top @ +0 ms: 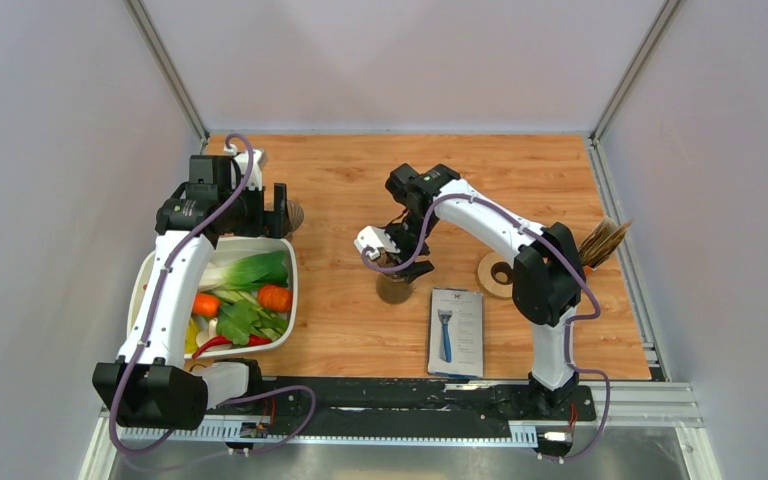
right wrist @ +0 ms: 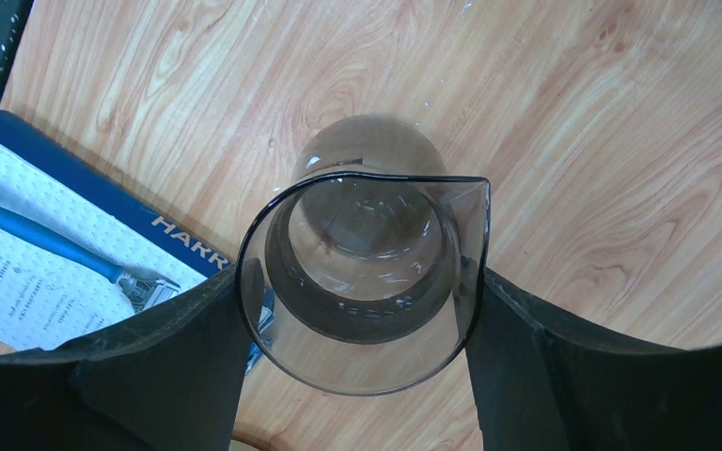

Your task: Place the coffee filter in the dripper

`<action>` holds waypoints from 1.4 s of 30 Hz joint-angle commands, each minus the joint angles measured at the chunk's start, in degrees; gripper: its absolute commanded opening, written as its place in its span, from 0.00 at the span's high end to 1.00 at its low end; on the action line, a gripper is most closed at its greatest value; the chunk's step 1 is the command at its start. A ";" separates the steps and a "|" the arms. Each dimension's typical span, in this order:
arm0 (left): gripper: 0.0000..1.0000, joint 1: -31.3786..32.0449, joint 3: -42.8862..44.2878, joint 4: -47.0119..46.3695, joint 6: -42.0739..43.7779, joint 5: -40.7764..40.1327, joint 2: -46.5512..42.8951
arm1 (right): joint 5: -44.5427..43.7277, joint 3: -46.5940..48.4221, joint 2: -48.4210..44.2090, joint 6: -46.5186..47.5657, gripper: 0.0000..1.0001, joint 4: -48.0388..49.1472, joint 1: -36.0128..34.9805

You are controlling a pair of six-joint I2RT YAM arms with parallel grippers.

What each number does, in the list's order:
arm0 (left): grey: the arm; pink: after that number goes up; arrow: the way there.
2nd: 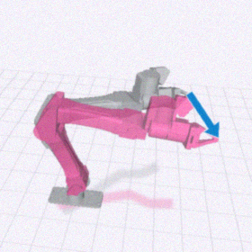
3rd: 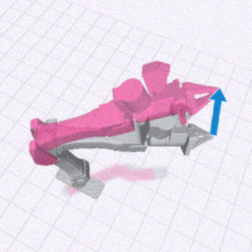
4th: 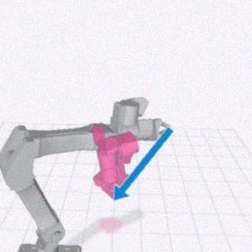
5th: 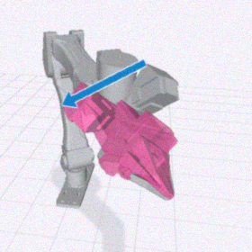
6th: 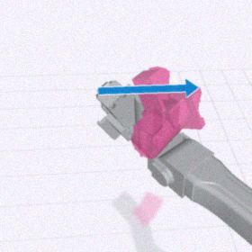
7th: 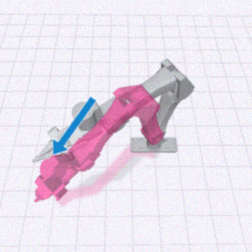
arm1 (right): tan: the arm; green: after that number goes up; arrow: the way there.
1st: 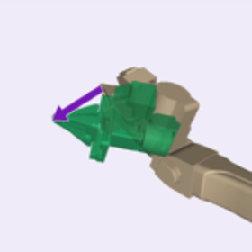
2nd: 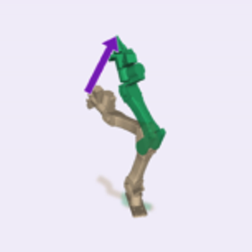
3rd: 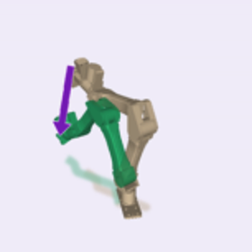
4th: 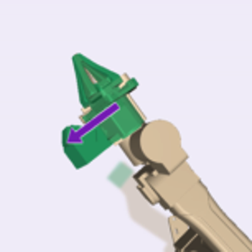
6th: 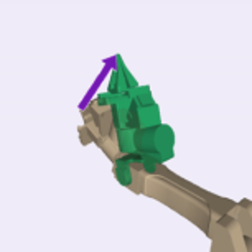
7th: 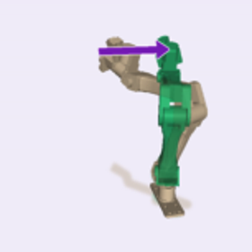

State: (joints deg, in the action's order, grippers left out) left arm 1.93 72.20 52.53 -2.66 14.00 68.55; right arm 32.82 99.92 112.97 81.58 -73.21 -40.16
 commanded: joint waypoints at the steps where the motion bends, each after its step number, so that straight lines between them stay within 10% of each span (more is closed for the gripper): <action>1: 0.00 -0.46 1.11 -0.40 1.69 1.81 0.10 | 0.61 1.57 -0.86 7.70 0.20 -0.87 -0.53; 12: 0.00 -0.47 0.65 -0.02 2.66 5.44 -0.42 | -0.70 -0.06 -2.80 9.00 0.00 3.69 -0.71; 28: 0.00 -0.47 -0.05 0.53 4.41 6.21 -2.32 | -1.55 -0.30 -12.56 5.46 0.00 3.03 -0.22; 42: 0.00 -0.53 0.18 -1.56 3.08 6.44 -4.25 | -1.72 -2.63 -22.14 -38.70 0.00 8.65 28.96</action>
State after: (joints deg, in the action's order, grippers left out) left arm 1.85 72.03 52.93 0.40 19.40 65.67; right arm 34.37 102.69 96.60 61.28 -67.92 -16.99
